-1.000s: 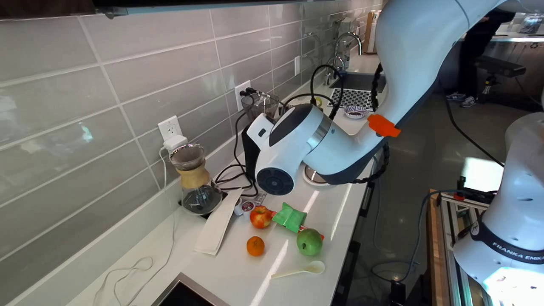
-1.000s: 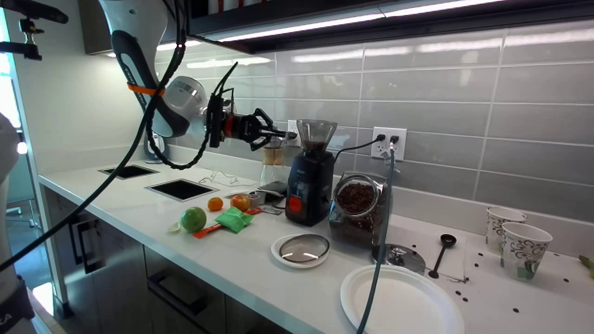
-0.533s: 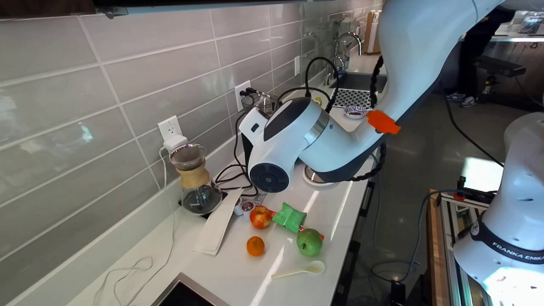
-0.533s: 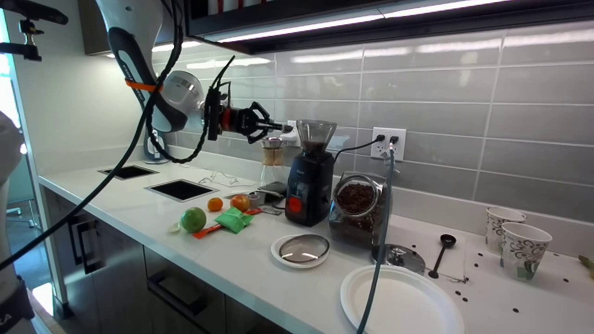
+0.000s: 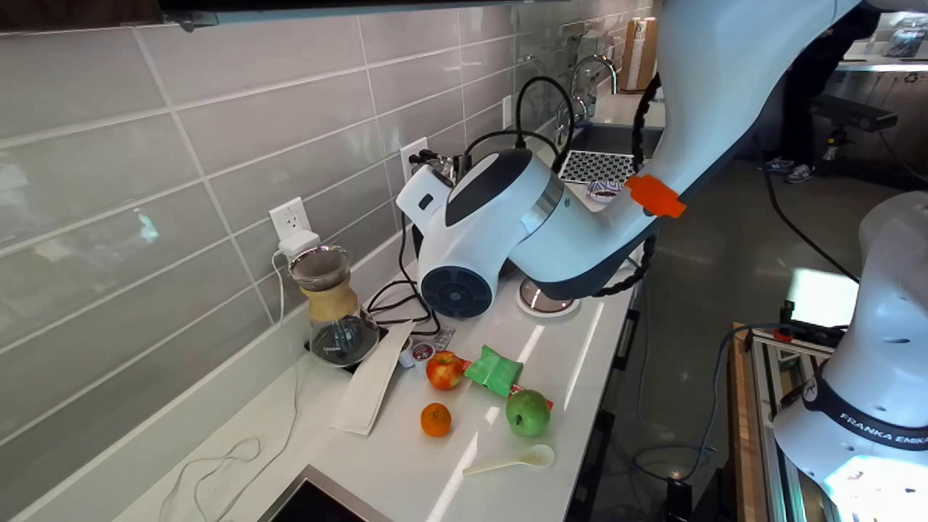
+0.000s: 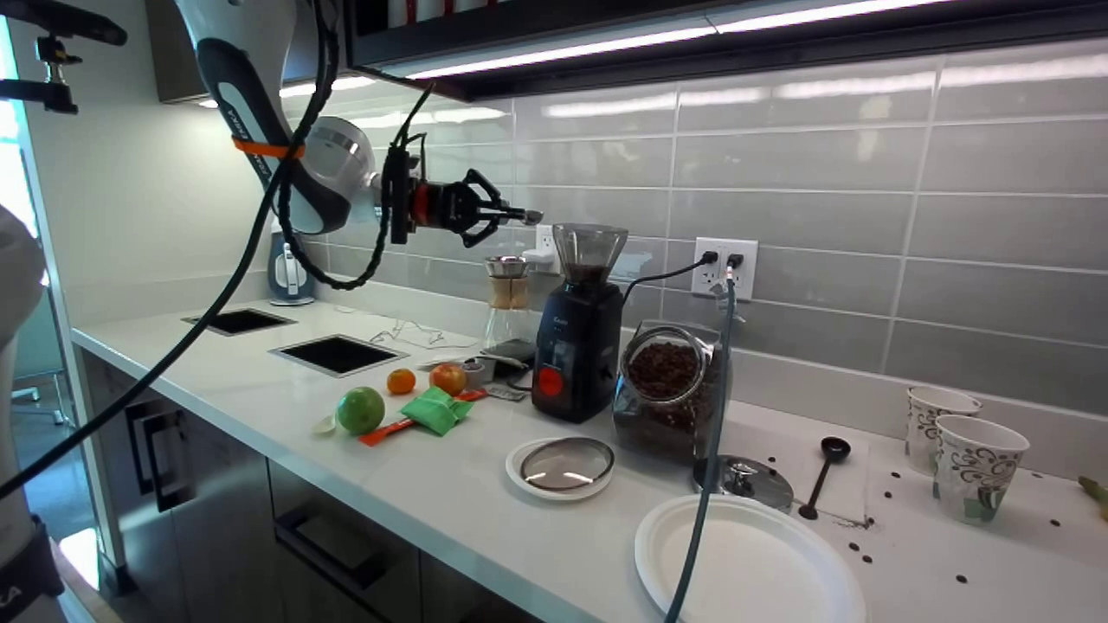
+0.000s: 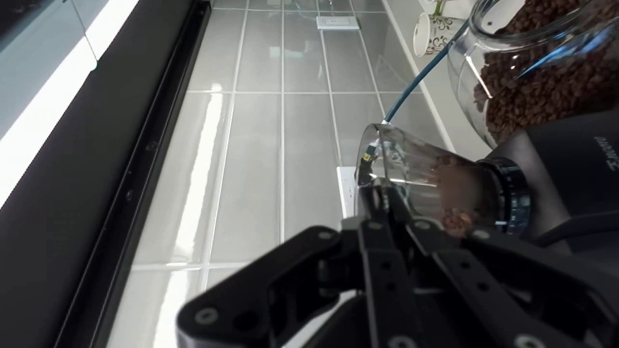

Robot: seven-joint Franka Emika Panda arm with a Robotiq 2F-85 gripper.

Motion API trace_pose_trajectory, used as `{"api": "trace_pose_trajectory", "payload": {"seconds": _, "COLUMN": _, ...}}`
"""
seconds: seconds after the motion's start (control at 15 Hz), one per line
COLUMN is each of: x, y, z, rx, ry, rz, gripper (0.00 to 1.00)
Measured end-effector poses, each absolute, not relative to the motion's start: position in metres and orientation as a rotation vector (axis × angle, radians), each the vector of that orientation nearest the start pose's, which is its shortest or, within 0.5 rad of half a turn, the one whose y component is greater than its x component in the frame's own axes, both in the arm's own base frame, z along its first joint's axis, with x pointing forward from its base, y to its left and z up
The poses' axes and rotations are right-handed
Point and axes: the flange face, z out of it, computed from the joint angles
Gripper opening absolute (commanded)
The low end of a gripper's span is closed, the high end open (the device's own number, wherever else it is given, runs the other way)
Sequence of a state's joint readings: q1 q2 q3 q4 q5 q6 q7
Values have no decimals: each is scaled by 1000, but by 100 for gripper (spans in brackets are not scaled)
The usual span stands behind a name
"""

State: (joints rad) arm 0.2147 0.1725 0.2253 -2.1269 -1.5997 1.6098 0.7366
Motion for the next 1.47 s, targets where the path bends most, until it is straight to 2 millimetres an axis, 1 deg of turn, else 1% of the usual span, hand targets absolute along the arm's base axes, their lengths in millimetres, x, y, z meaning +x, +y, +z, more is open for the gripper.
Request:
{"api": "trace_pose_trajectory", "payload": {"seconds": 0.4, "x": 539, "y": 139, "z": 405, "rx": 1590, "ry": 361, "rz": 455, "gripper": 1}}
{"api": "trace_pose_trajectory", "payload": {"seconds": 0.6, "x": 538, "y": 135, "z": 420, "rx": 1610, "ry": 343, "rz": 500, "gripper": 1}}
{"api": "trace_pose_trajectory", "payload": {"seconds": 0.8, "x": 536, "y": 122, "z": 430, "rx": 1649, "ry": 328, "rz": 551, "gripper": 1}}
{"api": "trace_pose_trajectory", "payload": {"seconds": 1.2, "x": 534, "y": 82, "z": 446, "rx": 1765, "ry": 305, "rz": 656, "gripper": 1}}
{"api": "trace_pose_trajectory", "payload": {"seconds": 1.27, "x": 534, "y": 77, "z": 448, "rx": 1784, "ry": 308, "rz": 672, "gripper": 4}}
{"api": "trace_pose_trajectory", "payload": {"seconds": 1.47, "x": 534, "y": 66, "z": 454, "rx": 1819, "ry": 313, "rz": 702, "gripper": 4}}
